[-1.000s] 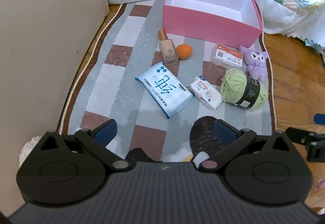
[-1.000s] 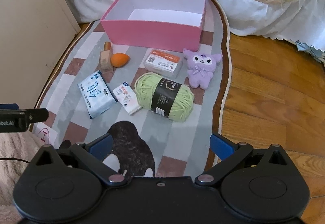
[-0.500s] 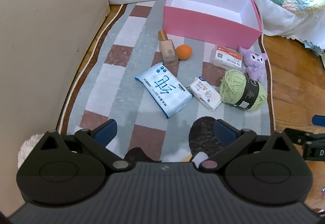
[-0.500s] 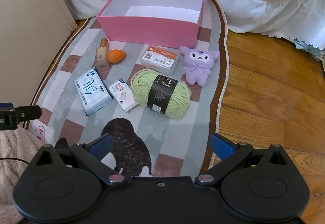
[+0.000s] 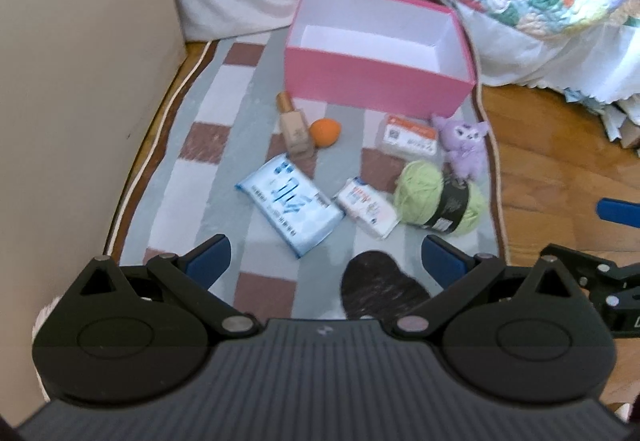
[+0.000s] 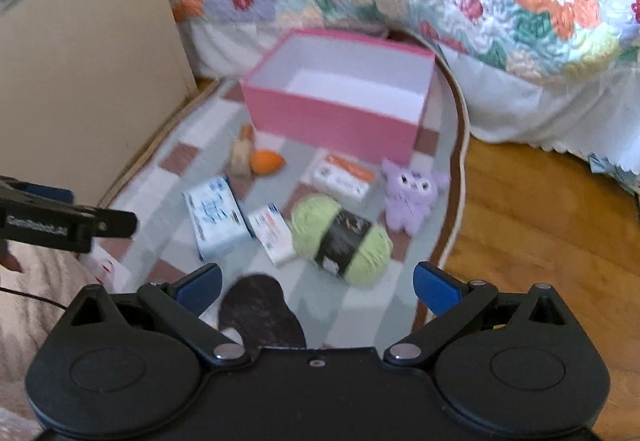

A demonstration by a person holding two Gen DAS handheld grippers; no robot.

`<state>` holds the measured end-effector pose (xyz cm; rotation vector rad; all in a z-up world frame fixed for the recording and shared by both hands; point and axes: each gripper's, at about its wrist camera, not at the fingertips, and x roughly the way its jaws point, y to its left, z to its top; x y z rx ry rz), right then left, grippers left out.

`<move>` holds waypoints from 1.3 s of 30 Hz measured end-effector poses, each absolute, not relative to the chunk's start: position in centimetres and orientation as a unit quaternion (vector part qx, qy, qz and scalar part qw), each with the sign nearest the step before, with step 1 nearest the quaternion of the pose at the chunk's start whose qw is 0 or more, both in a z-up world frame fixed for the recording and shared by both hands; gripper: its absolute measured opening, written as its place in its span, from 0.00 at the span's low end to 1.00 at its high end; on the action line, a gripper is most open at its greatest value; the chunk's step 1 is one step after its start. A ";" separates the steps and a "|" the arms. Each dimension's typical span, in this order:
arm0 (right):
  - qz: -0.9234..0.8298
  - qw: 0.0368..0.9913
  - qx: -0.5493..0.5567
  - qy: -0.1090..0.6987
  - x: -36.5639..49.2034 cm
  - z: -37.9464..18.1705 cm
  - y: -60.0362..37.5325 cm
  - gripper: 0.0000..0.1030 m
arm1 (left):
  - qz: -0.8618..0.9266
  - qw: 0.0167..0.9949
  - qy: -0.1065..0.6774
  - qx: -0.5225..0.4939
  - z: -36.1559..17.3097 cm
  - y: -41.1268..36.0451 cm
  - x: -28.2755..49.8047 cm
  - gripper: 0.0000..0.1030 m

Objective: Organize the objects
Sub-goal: 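Lower the left gripper onto the green yarn ball and close it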

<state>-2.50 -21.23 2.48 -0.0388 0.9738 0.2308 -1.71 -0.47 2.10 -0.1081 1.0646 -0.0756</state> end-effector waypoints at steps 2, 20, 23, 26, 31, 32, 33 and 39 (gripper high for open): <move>0.121 0.883 0.003 0.453 -2.3 2.7 -21.9 1.00 | -0.044 0.862 0.502 -0.045 2.6 -0.8 -1.2 0.99; 0.090 0.900 0.097 0.415 1.9 -3.9 -28.0 0.97 | -0.135 0.842 0.520 -0.046 -3.9 -6.0 9.9 0.96; 0.098 0.894 0.113 0.423 2.5 -6.8 -27.6 0.97 | -0.154 0.838 0.520 -0.058 -6.6 -6.6 11.0 0.96; 0.110 0.896 0.101 0.418 3.0 -8.9 -26.7 0.97 | -0.172 0.834 0.518 -0.073 -8.7 -7.1 11.6 0.95; 0.121 0.891 0.078 0.432 3.8 -12.0 -25.5 0.97 | -0.190 0.821 0.526 -0.115 -11.9 -7.4 12.2 0.88; 0.116 0.889 0.080 0.435 4.0 -12.7 -25.5 0.97 | -0.193 0.820 0.525 -0.122 -12.5 -7.4 12.3 0.88; 0.111 0.888 0.082 0.439 4.2 -13.3 -25.5 0.97 | -0.199 0.819 0.523 -0.130 -13.1 -7.3 12.4 0.87; 0.111 0.886 0.079 0.444 4.9 -16.4 -24.9 0.96 | -0.260 0.780 0.547 -0.155 -16.0 -7.9 12.8 0.61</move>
